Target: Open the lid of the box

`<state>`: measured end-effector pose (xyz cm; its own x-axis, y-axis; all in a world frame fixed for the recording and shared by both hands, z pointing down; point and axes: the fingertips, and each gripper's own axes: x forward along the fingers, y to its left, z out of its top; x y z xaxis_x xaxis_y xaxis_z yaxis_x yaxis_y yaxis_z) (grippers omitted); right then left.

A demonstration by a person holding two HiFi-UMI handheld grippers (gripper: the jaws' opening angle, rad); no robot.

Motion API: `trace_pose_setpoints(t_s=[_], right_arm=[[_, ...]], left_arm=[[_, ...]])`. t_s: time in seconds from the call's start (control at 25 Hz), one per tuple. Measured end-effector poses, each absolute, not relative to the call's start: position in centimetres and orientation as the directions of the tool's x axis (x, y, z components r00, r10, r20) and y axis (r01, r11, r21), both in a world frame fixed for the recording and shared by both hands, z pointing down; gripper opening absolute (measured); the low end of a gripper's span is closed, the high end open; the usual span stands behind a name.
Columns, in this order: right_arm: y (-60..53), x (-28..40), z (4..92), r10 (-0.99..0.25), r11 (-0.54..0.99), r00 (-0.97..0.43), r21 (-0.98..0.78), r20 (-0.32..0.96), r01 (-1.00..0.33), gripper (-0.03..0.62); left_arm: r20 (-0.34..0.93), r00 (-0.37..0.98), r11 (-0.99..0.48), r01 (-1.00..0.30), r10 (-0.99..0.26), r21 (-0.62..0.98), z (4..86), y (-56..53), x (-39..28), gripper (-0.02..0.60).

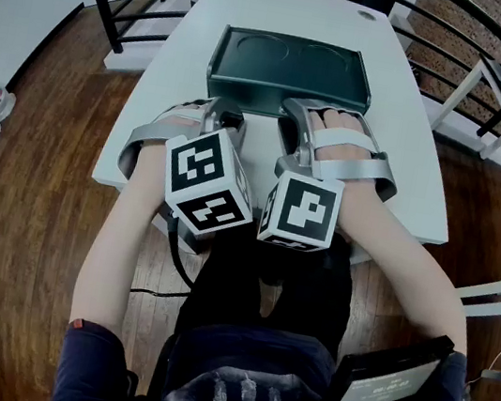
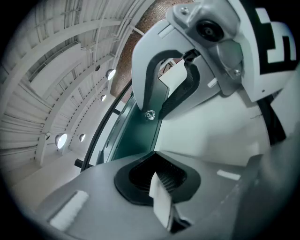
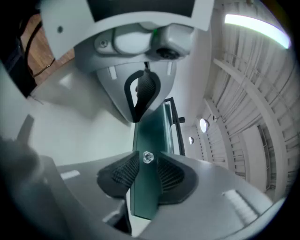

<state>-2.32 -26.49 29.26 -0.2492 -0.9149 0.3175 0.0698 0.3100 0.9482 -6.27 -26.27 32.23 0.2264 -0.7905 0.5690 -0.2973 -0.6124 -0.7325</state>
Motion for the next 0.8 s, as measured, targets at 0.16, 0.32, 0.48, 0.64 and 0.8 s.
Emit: trace_pose_setpoints(t_s=[0.16, 0.32, 0.48, 0.64, 0.8], right_arm=[[-27.5, -2.0, 29.2, -0.929, 0.300, -0.190, 0.948, 0.316, 0.108, 0.117], [-27.4, -2.1, 29.0, -0.934, 0.296, -0.177, 0.949, 0.312, 0.109, 0.080], [-27.5, -2.1, 29.2, -0.937, 0.285, -0.167, 0.947, 0.307, 0.147, 0.072], [-27.1, -2.3, 29.1, -0.934, 0.295, -0.163, 0.944, 0.317, 0.146, 0.072], [-26.0, -2.7, 29.0, -0.919, 0.321, -0.205, 0.941, 0.338, 0.109, 0.072]], left_arm=[[0.567, 0.218, -0.608, -0.293, -0.794, -0.738, 32.0, -26.4, -5.9, 0.017], [0.570, 0.213, -0.608, -0.288, -0.794, -0.740, 32.0, -26.5, -5.9, 0.017], [0.569, 0.213, -0.608, -0.289, -0.794, -0.740, 32.0, -26.5, -6.2, 0.017], [0.576, 0.222, -0.618, -0.286, -0.787, -0.733, 31.9, -26.1, -6.7, 0.017], [0.615, 0.272, -0.673, -0.320, -0.740, -0.667, 31.7, -22.9, -8.0, 0.018]])
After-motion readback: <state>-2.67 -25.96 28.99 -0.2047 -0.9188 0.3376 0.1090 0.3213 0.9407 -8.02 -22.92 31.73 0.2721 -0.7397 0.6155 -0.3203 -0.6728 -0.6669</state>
